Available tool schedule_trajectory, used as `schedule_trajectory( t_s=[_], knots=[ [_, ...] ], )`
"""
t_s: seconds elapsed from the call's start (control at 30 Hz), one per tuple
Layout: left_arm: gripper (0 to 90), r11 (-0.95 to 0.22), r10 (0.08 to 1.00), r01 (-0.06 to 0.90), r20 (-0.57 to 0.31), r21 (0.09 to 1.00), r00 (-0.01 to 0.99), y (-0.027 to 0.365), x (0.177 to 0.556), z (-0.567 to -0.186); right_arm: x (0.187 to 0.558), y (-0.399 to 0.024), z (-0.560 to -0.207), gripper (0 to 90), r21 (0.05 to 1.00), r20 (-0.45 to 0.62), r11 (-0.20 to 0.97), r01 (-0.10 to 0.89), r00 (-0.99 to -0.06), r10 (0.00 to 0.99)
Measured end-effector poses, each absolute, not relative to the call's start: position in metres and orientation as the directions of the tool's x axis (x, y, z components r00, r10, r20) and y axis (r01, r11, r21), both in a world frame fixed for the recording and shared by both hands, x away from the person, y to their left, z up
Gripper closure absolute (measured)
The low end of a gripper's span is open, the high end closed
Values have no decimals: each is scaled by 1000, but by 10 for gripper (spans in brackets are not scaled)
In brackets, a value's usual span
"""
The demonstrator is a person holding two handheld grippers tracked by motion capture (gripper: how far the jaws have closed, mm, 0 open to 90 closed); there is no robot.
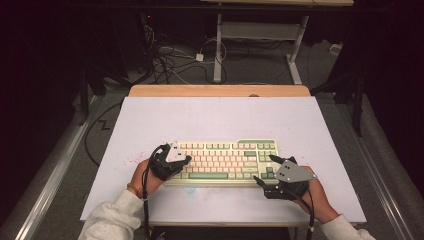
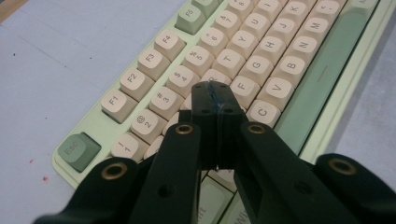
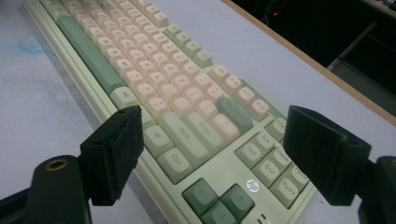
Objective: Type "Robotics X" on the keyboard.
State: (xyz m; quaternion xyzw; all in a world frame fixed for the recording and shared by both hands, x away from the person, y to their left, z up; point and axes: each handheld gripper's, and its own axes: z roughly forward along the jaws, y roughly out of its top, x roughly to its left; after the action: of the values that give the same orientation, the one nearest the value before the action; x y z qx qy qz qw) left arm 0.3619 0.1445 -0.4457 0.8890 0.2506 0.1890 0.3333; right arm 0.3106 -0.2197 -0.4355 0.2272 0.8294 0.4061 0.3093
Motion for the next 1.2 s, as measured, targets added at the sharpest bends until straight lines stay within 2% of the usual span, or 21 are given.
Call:
schedule_trajectory(
  t_s=[1.2],
  knots=[
    [874, -664, 575, 338, 167, 667, 801, 147, 365, -454, 311, -217, -438, 214, 803, -340, 583, 122, -710, 617]
  ],
)
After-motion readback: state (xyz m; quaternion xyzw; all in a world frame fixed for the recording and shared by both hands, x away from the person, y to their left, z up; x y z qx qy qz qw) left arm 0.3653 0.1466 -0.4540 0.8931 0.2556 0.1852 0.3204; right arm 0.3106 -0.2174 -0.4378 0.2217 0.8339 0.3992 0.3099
